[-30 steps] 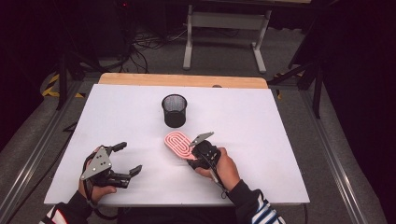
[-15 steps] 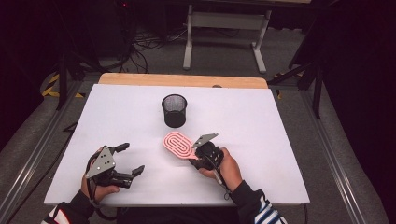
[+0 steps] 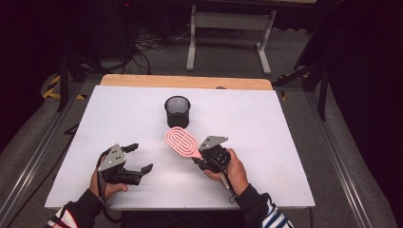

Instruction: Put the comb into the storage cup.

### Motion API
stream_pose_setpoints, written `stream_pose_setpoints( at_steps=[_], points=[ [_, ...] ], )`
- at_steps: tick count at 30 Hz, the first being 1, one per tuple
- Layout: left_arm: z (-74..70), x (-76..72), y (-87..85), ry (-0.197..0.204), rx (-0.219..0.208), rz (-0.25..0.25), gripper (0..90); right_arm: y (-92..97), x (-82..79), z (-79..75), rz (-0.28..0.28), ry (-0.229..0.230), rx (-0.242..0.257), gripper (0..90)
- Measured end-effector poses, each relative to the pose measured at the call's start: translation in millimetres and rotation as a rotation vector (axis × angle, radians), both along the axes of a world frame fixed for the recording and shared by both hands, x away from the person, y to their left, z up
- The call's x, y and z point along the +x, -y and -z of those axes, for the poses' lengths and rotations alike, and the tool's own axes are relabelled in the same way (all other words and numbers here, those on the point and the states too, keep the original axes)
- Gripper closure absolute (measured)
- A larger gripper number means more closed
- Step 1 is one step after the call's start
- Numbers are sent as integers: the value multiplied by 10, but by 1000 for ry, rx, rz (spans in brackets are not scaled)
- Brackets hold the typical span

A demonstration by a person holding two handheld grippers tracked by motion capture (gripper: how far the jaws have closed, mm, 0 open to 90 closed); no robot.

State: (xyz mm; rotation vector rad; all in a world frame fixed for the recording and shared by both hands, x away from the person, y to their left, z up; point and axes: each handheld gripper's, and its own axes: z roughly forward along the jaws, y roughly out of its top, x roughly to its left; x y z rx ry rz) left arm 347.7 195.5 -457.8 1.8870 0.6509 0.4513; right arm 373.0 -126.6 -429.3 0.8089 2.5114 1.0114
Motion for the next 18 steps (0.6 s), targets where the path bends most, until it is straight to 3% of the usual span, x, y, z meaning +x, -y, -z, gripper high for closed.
stream_pose_setpoints(
  at_steps=[3, 9, 13, 18],
  points=[
    [-38, 80, 81, -43, -38, -2, 119, 9, -28, -24, 7, 35, 18, 687],
    [-167, 203, 290, -116, -113, 53, 134, 17, -93, -63, 12, 117, 66, 687],
    [-249, 258, 499, -145, -152, 89, 145, 1, -141, -77, 5, 169, 88, 687],
    [-293, 299, 671, -150, -151, 92, 155, -6, -190, -83, 5, 224, 107, 687]
  ],
)
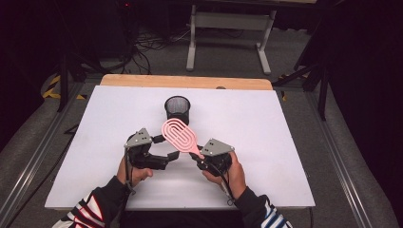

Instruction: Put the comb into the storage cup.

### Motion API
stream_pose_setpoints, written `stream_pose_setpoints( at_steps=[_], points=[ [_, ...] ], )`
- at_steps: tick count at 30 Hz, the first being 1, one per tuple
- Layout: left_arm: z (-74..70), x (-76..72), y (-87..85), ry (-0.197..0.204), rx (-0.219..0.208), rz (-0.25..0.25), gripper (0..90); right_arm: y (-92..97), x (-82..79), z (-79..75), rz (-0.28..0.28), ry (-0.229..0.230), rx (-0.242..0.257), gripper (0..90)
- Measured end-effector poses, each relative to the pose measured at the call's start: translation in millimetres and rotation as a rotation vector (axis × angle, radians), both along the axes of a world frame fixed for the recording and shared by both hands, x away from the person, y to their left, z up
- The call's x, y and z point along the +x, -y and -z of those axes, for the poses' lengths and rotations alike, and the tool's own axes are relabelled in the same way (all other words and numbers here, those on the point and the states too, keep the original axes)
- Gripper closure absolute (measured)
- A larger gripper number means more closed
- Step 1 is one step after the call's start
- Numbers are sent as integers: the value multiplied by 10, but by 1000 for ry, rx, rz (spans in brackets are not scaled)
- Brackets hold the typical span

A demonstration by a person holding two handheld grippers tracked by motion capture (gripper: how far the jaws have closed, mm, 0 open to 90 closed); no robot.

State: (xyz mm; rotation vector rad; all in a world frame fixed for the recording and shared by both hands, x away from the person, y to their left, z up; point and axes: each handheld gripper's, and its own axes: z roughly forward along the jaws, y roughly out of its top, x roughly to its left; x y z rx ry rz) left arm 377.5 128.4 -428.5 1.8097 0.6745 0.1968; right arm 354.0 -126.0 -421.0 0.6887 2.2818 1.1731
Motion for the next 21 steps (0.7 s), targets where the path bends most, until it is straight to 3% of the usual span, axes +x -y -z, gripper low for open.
stream_pose_setpoints(
  at_steps=[6, 11, 19, 21],
  points=[
    [-2, 78, 125, -59, -37, -9, 158, -8, -21, -1, -1, 30, 5, 687],
    [-20, 112, 174, -68, -73, -7, 182, -25, -38, 10, -8, 48, 7, 687],
    [-59, 112, 171, -55, -152, -24, 384, -26, -42, 19, -6, 57, 11, 688],
    [-87, 96, 172, -35, -165, -19, 438, -29, -39, 25, -3, 50, 5, 689]
  ],
)
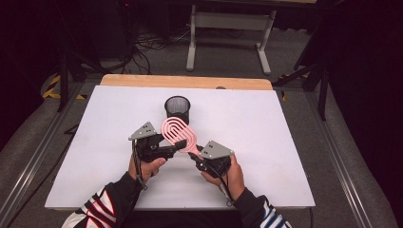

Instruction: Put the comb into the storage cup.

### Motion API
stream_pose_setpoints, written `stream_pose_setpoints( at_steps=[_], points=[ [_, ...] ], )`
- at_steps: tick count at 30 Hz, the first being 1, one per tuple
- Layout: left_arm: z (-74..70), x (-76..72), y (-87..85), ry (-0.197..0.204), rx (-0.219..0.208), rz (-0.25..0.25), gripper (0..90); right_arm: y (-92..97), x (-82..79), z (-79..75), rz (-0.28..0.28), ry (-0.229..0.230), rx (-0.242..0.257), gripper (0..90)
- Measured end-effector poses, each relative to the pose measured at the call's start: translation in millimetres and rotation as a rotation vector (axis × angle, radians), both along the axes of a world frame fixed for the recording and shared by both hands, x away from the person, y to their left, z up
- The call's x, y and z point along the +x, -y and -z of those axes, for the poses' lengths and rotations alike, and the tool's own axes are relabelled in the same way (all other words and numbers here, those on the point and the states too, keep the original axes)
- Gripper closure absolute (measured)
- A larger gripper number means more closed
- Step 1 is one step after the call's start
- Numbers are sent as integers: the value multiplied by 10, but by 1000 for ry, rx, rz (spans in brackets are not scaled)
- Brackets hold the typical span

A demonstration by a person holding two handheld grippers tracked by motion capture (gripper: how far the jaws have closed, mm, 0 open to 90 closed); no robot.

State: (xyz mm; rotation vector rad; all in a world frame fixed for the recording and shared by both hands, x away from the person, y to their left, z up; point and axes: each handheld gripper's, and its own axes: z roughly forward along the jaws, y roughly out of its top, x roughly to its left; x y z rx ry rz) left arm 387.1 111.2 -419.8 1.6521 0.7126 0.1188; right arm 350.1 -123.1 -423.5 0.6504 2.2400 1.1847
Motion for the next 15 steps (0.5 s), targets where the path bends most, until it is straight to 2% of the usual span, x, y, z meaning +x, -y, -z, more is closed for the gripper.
stream_pose_setpoints(
  at_steps=[2, 7, 15],
  points=[
    [-27, -11, -7, 12, -25, 8, 486, -5, -2, 3, 4, 3, -4, 690],
    [-83, -44, 7, 42, -50, 32, 566, -10, -8, -2, 9, 12, -7, 695],
    [-171, -100, 87, 93, -49, 59, 617, 0, -18, -12, 22, 20, 4, 699]
  ],
)
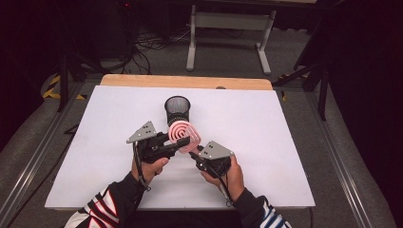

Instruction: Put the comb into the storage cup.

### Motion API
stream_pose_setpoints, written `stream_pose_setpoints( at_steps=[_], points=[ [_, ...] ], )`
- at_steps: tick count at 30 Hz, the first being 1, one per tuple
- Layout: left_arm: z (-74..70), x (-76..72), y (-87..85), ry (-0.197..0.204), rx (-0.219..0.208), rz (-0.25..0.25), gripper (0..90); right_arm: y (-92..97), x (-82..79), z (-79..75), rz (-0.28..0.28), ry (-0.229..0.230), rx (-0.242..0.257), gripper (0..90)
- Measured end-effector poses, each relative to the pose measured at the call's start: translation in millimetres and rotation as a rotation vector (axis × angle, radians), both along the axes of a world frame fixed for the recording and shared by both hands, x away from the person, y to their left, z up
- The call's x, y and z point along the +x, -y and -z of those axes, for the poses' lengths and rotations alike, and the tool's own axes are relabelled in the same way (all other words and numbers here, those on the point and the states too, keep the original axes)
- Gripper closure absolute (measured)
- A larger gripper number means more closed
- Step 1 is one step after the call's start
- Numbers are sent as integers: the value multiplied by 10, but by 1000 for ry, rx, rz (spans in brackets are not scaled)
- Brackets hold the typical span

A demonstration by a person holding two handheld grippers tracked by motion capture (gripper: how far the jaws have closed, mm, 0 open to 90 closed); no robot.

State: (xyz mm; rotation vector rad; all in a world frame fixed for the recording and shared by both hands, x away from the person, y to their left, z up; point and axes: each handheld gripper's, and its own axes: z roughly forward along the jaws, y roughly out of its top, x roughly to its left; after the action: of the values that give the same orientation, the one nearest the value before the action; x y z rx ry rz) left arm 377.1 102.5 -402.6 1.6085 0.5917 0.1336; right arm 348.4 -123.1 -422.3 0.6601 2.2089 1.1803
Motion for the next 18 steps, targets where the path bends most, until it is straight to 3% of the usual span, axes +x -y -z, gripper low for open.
stream_pose_setpoints(
  at_steps=[8, 18],
  points=[
    [-67, -14, 49, 24, -3, 11, 623, 26, -11, -30, 7, 5, 21, 700],
    [-135, 18, 24, 46, -4, -20, 631, 42, -36, -60, -22, 11, 36, 698]
  ],
)
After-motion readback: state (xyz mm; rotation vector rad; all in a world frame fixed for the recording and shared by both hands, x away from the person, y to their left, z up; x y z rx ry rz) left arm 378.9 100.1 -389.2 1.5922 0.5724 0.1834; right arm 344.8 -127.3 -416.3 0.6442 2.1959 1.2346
